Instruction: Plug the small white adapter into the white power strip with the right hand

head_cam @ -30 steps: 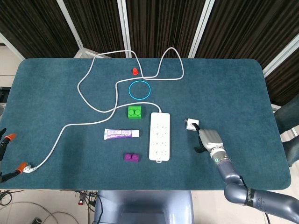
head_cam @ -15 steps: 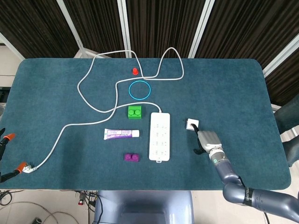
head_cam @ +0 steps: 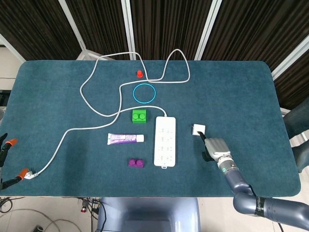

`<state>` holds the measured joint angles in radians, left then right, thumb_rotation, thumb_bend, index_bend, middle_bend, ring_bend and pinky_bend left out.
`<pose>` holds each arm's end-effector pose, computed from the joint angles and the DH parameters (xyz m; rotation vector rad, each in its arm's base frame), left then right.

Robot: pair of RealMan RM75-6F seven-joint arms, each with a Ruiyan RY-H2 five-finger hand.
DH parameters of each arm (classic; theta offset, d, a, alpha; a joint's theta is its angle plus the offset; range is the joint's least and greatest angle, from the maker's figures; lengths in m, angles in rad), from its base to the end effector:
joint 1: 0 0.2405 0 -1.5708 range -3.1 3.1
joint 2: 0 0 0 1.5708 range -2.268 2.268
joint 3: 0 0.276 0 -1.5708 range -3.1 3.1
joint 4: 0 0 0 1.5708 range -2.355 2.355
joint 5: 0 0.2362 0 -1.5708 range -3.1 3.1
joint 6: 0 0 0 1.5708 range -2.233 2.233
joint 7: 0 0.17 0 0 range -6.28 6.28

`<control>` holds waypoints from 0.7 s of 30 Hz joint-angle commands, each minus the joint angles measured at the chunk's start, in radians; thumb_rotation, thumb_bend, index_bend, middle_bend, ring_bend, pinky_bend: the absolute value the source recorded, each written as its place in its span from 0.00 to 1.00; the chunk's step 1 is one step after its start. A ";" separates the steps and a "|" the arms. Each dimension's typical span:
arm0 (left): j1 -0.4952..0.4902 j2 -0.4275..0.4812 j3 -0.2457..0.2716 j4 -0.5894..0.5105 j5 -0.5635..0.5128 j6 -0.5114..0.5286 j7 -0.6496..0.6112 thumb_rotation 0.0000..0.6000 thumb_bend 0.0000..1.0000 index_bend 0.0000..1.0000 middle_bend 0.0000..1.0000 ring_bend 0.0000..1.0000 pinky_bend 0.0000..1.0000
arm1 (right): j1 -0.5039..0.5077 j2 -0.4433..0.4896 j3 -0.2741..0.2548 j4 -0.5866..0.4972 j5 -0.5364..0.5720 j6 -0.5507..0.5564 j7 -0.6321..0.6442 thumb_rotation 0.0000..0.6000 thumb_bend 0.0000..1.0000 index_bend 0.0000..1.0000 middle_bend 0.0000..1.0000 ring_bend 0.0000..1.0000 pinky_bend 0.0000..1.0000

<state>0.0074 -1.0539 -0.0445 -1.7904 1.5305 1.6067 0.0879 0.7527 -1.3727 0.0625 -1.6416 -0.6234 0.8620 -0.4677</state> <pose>-0.3114 0.1773 0.1657 -1.2874 -0.8804 -0.9395 -0.2382 -0.3564 -0.0306 1.7527 -1.3018 0.5038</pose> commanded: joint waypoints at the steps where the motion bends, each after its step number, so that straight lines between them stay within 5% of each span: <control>1: 0.001 0.000 0.000 0.000 0.000 0.001 -0.001 1.00 0.17 0.16 0.00 0.00 0.07 | 0.004 0.013 -0.011 -0.017 0.005 0.001 -0.009 1.00 0.61 0.12 0.73 0.83 0.73; 21: 0.002 -0.001 0.000 -0.001 0.002 0.004 0.006 1.00 0.17 0.16 0.00 0.00 0.08 | -0.002 0.086 -0.082 -0.097 0.015 0.001 -0.016 1.00 0.64 0.13 0.73 0.83 0.73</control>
<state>0.0092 -1.0550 -0.0441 -1.7915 1.5325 1.6104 0.0936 0.7514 -1.2899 -0.0170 -1.7362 -0.6070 0.8621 -0.4837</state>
